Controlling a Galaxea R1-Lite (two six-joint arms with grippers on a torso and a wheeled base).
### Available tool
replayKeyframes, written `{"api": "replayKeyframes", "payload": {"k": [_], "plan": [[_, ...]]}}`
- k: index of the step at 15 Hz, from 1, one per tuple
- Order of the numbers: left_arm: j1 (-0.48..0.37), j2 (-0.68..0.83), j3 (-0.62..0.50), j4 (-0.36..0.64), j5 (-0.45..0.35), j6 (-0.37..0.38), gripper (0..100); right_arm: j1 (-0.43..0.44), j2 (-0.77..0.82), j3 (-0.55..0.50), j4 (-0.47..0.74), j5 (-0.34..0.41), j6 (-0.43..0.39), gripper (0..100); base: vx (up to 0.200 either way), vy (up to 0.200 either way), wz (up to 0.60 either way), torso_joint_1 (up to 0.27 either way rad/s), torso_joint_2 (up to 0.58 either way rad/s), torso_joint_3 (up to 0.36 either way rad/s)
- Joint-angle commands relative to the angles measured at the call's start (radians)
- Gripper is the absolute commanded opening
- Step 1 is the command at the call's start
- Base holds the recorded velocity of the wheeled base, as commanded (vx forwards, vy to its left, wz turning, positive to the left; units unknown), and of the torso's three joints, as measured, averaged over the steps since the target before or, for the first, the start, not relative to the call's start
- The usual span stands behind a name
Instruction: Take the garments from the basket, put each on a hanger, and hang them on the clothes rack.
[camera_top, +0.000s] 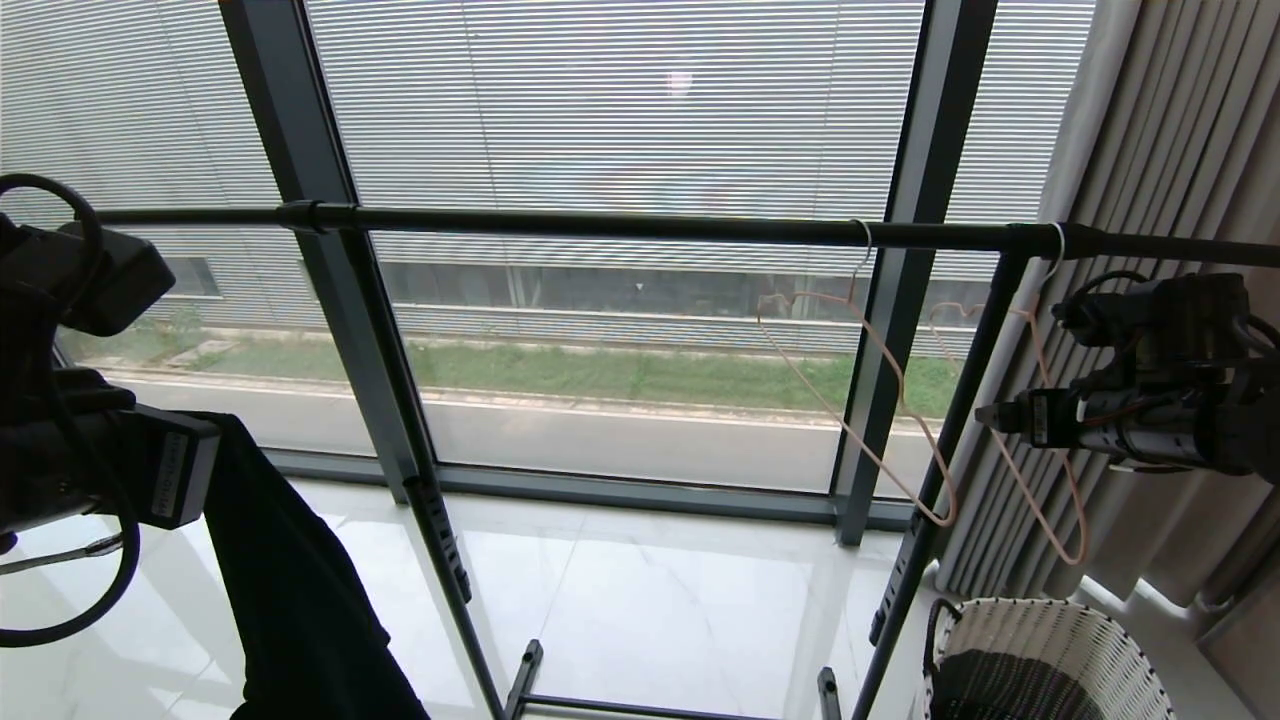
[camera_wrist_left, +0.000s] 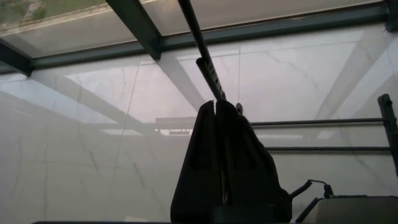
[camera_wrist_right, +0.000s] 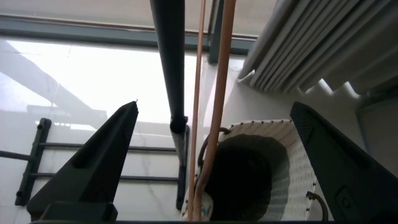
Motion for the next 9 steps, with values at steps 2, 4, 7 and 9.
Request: {"api": "replayKeyframes", "payload": {"k": [2, 4, 7, 9], "plan": [[0.0, 0.0, 0.002, -0.001, 0.001, 0.0, 0, -0.009, 0.037, -0.001, -0.005, 0.002, 0.0, 100, 0.0, 0.0, 0.0, 0.0, 0.0, 0.0], [-0.002, 0.001, 0.002, -0.001, 0.0, 0.001, 0, -0.007, 0.048, -0.004, -0.017, 0.002, -0.002, 0, 0.0, 0.0, 0.0, 0.0, 0.0, 0.0], [-0.002, 0.001, 0.0, -0.001, 0.0, 0.001, 0, 0.0, 0.054, -0.022, -0.036, 0.003, -0.013, 0, 0.0, 0.0, 0.0, 0.0, 0.0, 0.0], [-0.002, 0.0, 0.0, -0.002, 0.001, 0.001, 0, 0.002, 0.057, -0.024, -0.036, 0.002, -0.014, 0, 0.0, 0.0, 0.0, 0.0, 0.0, 0.0]]}}
